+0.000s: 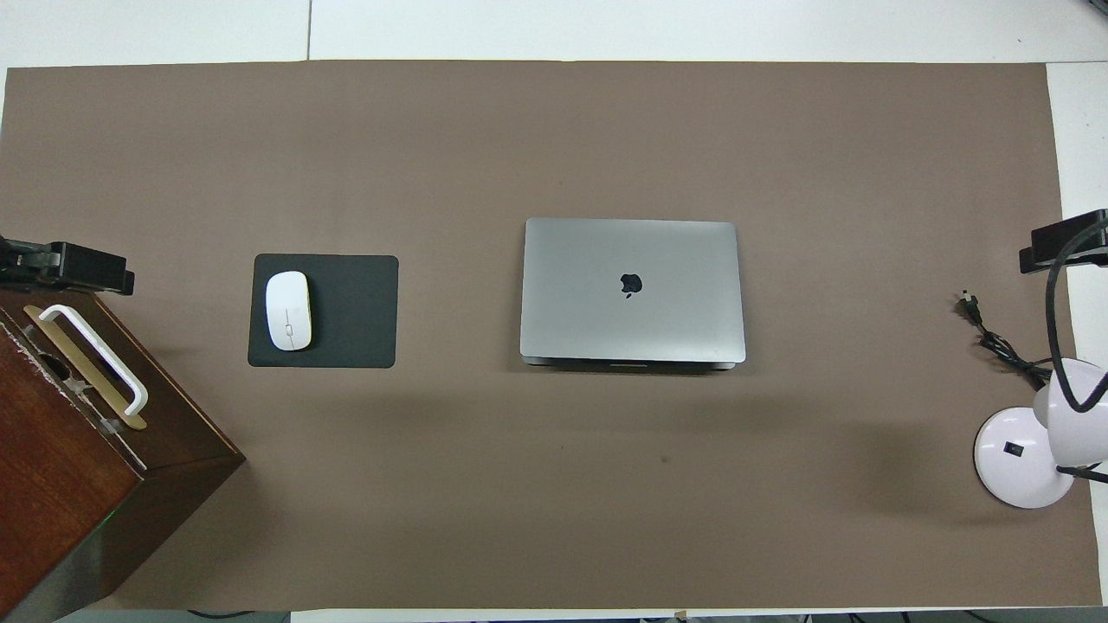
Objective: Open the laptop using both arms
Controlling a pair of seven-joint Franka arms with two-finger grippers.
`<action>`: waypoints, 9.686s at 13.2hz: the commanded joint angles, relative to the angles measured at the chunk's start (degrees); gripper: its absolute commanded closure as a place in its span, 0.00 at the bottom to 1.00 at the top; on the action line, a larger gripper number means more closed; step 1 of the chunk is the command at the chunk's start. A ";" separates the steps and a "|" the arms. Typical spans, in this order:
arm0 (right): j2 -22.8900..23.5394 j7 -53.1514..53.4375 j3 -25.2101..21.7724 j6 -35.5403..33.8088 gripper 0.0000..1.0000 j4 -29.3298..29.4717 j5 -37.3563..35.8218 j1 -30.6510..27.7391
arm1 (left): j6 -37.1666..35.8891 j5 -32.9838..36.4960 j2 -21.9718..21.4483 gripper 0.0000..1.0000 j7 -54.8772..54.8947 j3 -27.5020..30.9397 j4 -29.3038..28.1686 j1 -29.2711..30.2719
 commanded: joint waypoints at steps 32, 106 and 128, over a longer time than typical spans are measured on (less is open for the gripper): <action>-10.71 -15.26 0.59 77.05 0.00 -57.73 76.93 22.23 | 6.37 0.17 -1.52 1.00 0.14 -0.08 -2.87 0.39; 13.36 -17.72 1.29 91.84 0.00 -21.72 106.58 33.59 | 109.22 -3.17 21.33 1.00 2.69 -0.08 -47.35 -37.84; 18.55 -13.69 1.65 87.26 0.00 -12.39 95.68 30.23 | 109.22 -3.17 21.33 1.00 2.78 -0.08 -47.61 -37.84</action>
